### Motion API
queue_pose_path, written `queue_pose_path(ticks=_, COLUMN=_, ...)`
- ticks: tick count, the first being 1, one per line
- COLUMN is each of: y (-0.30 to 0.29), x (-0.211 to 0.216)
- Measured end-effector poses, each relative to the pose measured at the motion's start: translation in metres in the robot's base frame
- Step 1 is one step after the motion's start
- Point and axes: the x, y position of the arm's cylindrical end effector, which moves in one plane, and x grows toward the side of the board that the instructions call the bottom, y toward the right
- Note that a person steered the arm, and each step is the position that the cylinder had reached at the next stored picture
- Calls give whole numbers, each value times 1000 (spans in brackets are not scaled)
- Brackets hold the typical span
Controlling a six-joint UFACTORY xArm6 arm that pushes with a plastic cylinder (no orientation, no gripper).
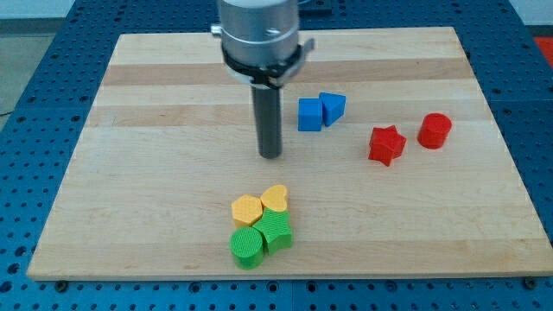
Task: Move the red star along with red circle slightly right
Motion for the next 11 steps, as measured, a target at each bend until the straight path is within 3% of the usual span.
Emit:
queue_pose_path(ticks=4, y=174, x=12)
queue_pose_path(ticks=5, y=171, x=13)
queue_pose_path(ticks=6, y=110, x=14)
queue_pose_path(ticks=7, y=91, x=4)
queue_pose_path(ticks=10, y=168, x=-17)
queue_pose_path(ticks=11, y=162, x=9)
